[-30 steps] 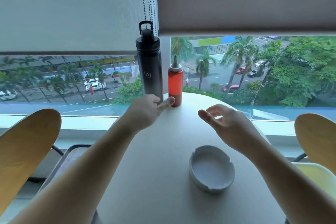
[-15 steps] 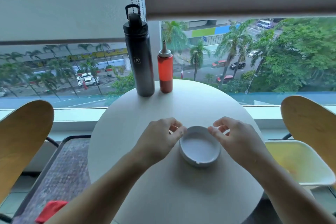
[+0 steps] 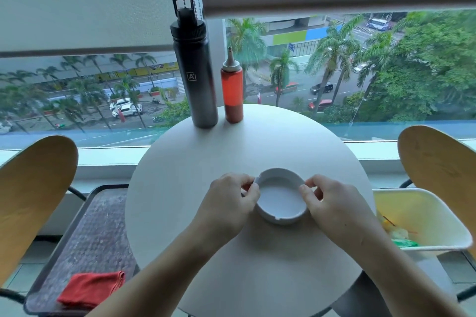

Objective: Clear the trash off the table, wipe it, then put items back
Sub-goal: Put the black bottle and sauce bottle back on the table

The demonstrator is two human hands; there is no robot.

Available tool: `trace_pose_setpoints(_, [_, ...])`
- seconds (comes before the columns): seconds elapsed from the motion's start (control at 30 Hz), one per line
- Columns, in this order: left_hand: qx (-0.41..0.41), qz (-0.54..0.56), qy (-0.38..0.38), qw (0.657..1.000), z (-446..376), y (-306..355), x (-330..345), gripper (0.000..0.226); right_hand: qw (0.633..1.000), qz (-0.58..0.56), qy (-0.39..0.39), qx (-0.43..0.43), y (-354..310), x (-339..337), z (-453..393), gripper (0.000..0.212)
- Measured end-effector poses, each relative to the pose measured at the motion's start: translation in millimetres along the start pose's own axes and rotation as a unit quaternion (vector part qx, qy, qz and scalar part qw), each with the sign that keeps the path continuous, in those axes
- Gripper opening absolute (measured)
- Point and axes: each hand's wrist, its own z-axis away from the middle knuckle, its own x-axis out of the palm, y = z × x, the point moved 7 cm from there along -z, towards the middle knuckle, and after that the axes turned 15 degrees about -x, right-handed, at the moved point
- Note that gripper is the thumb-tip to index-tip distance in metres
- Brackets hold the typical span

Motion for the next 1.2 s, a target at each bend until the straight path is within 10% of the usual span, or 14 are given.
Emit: trace_pose_setpoints(1.2, [0.044,0.079,0.124,0.988,-71,48,-46,0.018,0.998,-0.035,0.039,-0.036,-25,-37,-100,0.027])
